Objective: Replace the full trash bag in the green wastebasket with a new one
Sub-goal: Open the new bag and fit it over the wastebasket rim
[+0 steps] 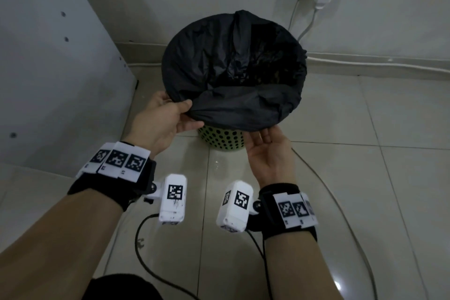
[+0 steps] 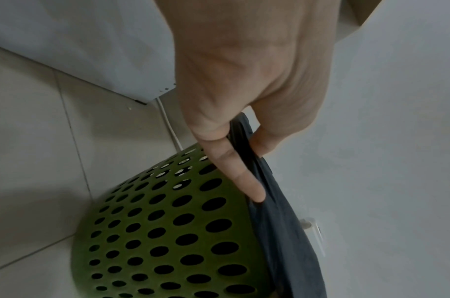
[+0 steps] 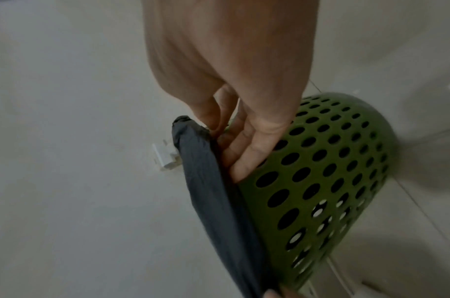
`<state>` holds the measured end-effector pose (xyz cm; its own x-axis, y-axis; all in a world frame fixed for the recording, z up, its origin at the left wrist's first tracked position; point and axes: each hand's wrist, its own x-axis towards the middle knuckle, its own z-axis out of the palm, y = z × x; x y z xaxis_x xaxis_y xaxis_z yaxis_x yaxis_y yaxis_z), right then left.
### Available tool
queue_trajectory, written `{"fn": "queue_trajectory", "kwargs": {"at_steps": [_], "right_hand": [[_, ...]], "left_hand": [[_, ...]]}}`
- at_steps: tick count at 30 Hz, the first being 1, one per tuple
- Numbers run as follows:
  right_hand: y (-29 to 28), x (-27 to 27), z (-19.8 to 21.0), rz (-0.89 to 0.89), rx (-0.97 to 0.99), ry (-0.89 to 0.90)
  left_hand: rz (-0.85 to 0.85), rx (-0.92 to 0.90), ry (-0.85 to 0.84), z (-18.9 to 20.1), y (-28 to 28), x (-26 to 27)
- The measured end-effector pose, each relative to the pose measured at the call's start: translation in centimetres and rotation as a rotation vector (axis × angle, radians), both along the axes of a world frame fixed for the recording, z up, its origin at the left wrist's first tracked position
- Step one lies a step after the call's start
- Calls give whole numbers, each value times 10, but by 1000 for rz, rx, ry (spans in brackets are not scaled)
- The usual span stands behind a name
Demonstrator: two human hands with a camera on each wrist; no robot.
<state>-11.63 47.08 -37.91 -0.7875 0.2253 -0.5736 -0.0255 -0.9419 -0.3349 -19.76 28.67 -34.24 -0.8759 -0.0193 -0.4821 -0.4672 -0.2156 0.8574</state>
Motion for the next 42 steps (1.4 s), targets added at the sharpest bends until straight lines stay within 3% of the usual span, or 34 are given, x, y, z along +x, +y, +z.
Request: {"fn": "queue_trajectory", "kwargs": {"at_steps": [4,10,17,22,25,34,42], "right_hand": [[9,-4,0,91,101,-89],[11,-6,2,137,260,2],[24,4,12,189,203,55],[28,-4,23,207,315,-48],[25,-6,24,204,259,-86],[-16,-1,17,434,261,-53],[-9,-7,14,206,149,-66]], "left_hand": [[-15,-29,1,1,-5,-1],[13,-23,2,1,-7,1],[29,-33,28,2,-3,1],[6,-40,31,3,3,1],[11,-54,25,2,2,-1],[33,-25,10,-9,-4,-2],[107,1,66,-9,-22,-14]]}}
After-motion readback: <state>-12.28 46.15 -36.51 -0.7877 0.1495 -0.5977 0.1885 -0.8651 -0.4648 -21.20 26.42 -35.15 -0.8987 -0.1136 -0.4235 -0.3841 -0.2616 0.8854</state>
